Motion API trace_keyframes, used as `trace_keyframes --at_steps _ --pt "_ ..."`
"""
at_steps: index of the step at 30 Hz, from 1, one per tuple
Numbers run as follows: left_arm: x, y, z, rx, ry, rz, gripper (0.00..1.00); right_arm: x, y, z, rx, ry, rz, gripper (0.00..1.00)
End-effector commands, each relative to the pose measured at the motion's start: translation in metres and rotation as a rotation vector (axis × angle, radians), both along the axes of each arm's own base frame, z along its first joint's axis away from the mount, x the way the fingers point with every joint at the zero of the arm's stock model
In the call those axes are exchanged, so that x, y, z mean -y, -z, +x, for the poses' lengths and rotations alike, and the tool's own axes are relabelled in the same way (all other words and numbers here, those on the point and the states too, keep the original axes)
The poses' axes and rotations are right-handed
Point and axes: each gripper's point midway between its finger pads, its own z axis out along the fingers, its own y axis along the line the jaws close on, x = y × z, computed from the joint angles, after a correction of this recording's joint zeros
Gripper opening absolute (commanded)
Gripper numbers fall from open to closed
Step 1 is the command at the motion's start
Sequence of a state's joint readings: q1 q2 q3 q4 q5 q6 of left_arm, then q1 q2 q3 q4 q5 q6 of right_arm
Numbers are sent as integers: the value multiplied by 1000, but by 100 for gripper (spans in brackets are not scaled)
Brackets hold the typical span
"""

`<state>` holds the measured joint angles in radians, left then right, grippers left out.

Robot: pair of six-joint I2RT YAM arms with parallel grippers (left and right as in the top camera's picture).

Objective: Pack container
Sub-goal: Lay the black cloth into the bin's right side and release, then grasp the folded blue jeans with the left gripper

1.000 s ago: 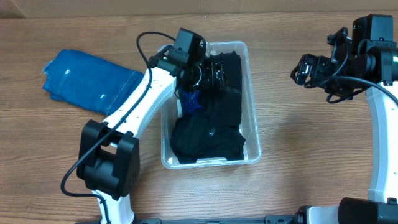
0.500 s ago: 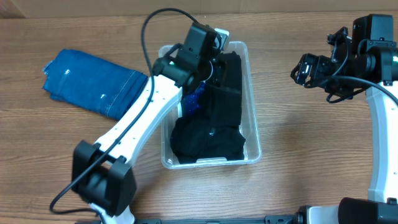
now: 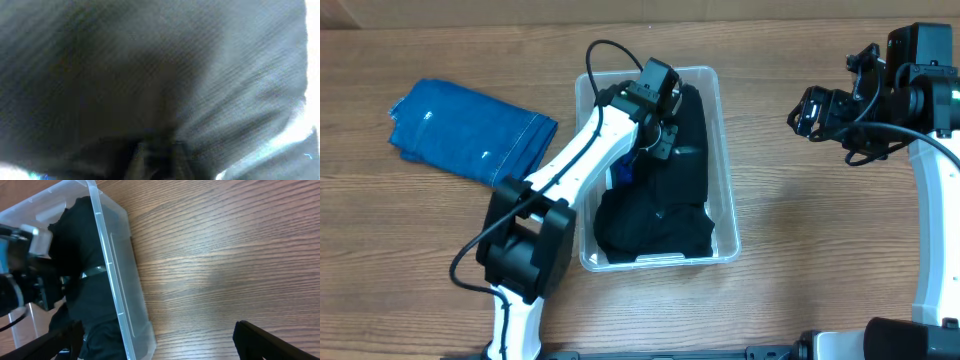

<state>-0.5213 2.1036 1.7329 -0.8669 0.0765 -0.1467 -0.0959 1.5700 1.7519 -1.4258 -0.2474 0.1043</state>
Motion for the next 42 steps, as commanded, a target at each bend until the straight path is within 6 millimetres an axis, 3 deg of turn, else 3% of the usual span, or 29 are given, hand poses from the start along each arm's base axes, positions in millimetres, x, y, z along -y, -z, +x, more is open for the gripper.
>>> trace_keyframes --at_steps 1,2,4,5,6,8,9,11,13,15,18,23,25,28,34,38,42 --pt "-16 -111 17 235 -40 -31 82 1 -3 0 11 3 -4 100" --pt "-28 -140 14 301 -69 -9 100 1 -3 0 11 3 -4 100" --pt "-64 -180 5 374 -164 32 100 1 -3 0 11 3 -4 100" --pt "-80 -189 0 377 -216 39 100 1 -3 0 11 2 -4 100" --pt "-117 -199 -7 352 -343 38 100 1 -3 0 11 2 -4 100" --pt "-170 -200 -15 292 -534 35 100 1 -3 0 11 3 -4 100" --pt "-202 -196 -18 248 -650 37 100 1 -3 0 11 2 -3 100" --pt "-245 -184 -23 169 -790 7 100 1 -3 0 11 2 -3 100" --pt "-296 -159 -31 58 -973 -72 100 1 -3 0 11 2 -3 100" --pt "-331 -134 -41 -16 -1105 -129 100 1 -3 0 11 2 -3 100" --pt "-378 -80 -60 -95 -1256 -242 100 1 -3 0 11 2 -3 100" --pt "-421 -20 -78 -52 -1333 -299 100 1 -3 0 11 2 -3 100" --pt "-430 -9 -76 0 -1318 -294 100 1 -3 0 11 2 -3 100" --pt "-431 -7 -58 106 -1188 -304 100 1 -3 0 11 2 -3 100" --pt "-433 -5 -50 132 -1175 -323 100 1 -3 -1 10 2 -3 100" --pt "-427 37 -47 30 -1178 -364 100 1 -2 -1 6 2 -3 100" --pt "-431 63 -41 11 -1181 -365 100 0 -2 -3 1 2 -2 100"
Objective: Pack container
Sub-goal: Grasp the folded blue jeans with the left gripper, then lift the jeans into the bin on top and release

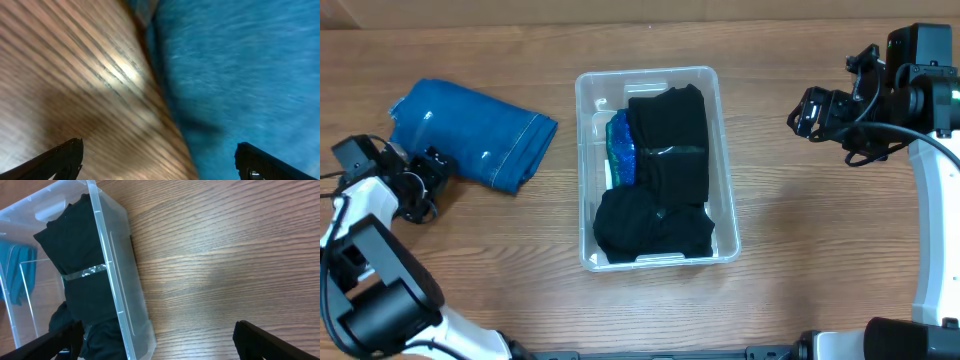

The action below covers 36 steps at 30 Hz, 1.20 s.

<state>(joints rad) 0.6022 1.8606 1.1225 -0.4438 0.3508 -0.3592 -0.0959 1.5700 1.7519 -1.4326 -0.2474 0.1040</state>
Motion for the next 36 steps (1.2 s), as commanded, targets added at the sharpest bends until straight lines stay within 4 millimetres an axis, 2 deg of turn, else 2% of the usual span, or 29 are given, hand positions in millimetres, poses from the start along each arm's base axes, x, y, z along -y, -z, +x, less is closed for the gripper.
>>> trace_keyframes --at_steps 1,3,5,8,10,11,12,13,15,17,19,22,25,26,29,30,31,33,36 --pt "3 20 9 14 38 -19 100 0 -2 -1 5 3 -2 100" --pt "8 29 17 39 58 -42 100 0 -2 -2 2 3 -2 100" --pt "30 50 34 79 93 -133 100 0 -2 -2 2 3 -2 100" --pt "58 67 44 90 144 -208 100 0 -2 -3 0 3 -1 100" --pt "69 69 47 84 172 -205 99 0 -2 -3 -3 3 0 100" --pt "74 67 50 93 185 -209 93 0 -2 -4 -5 3 0 100" --pt "80 64 53 109 202 -228 77 0 -1 -4 -6 3 0 100" --pt "82 62 55 122 207 -241 56 0 -1 -5 -9 3 0 100" --pt "83 62 54 121 204 -251 28 0 -1 -5 -8 3 0 100" --pt "87 59 54 130 212 -272 5 0 -1 -5 -8 3 0 100" --pt "89 54 53 131 217 -283 4 0 -1 -5 -8 3 0 100" --pt "91 27 52 156 240 -265 4 0 -1 -5 -8 3 0 100" --pt "90 -42 55 263 273 -192 4 0 -1 -5 -9 3 0 100" --pt "91 -84 54 327 286 -151 4 0 -1 -5 -10 3 0 100" --pt "103 -186 42 468 328 -51 4 0 -1 -6 -13 3 0 100" --pt "108 -207 38 491 337 -34 4 0 -1 -6 -13 3 0 100" --pt "116 -240 32 537 358 -6 4 0 -1 -6 -13 3 0 100" --pt "136 -288 23 604 405 28 4 0 -1 -6 -13 3 0 100" --pt "188 -344 14 690 535 39 4 0 -1 -6 -13 3 0 100"
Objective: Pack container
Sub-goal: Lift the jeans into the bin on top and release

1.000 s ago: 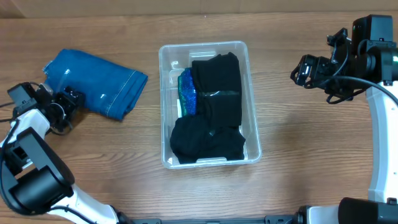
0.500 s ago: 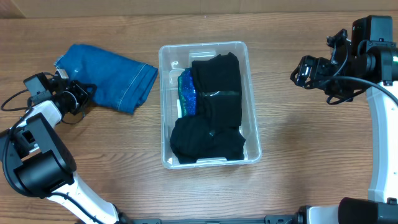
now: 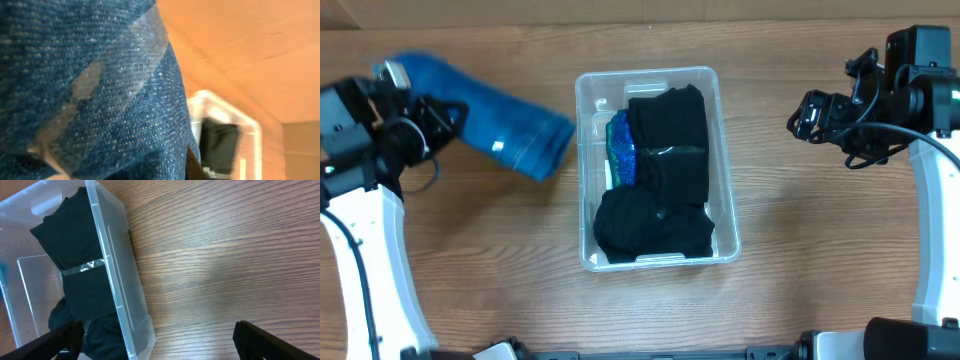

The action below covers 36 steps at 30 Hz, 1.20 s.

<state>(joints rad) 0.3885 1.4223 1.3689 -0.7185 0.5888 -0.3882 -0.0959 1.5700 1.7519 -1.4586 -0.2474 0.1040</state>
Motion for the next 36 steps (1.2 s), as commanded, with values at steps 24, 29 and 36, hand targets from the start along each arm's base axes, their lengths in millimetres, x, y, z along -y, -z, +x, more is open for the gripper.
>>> trace_keyframes --at_steps 24,29,36 --pt "253 88 -21 -309 795 233 6 3 -3 0 13 4 -16 100" --pt "209 72 9 -270 651 393 100 3 -3 0 12 4 -16 100" --pt "195 -37 49 -7 500 520 96 3 -3 0 13 3 -16 100"
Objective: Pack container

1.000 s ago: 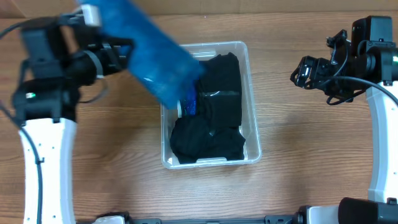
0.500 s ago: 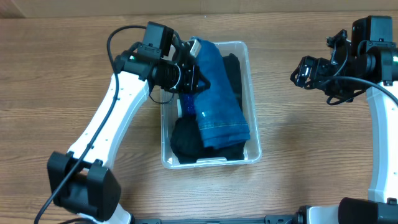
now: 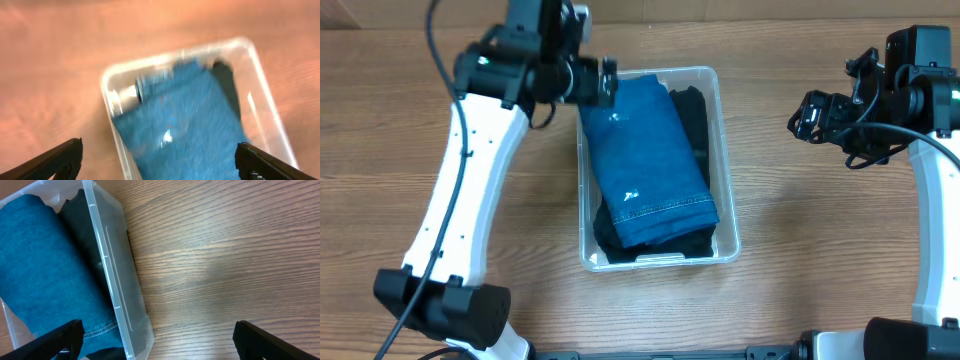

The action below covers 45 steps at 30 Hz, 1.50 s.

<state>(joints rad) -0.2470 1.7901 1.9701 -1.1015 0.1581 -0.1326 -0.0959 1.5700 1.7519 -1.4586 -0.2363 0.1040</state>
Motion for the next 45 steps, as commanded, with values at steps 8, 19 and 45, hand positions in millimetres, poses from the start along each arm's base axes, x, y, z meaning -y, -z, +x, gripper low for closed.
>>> trace_keyframes --at_steps 8,19,45 --pt "3 34 14 -105 -67 16 11 1 -3 0 14 0 -5 100" --pt "110 176 24 -376 156 -112 6 1 -3 0 13 -1 -5 100" --pt "-128 -58 -3 -43 -356 -42 9 15 23 5 -33 79 -90 4"
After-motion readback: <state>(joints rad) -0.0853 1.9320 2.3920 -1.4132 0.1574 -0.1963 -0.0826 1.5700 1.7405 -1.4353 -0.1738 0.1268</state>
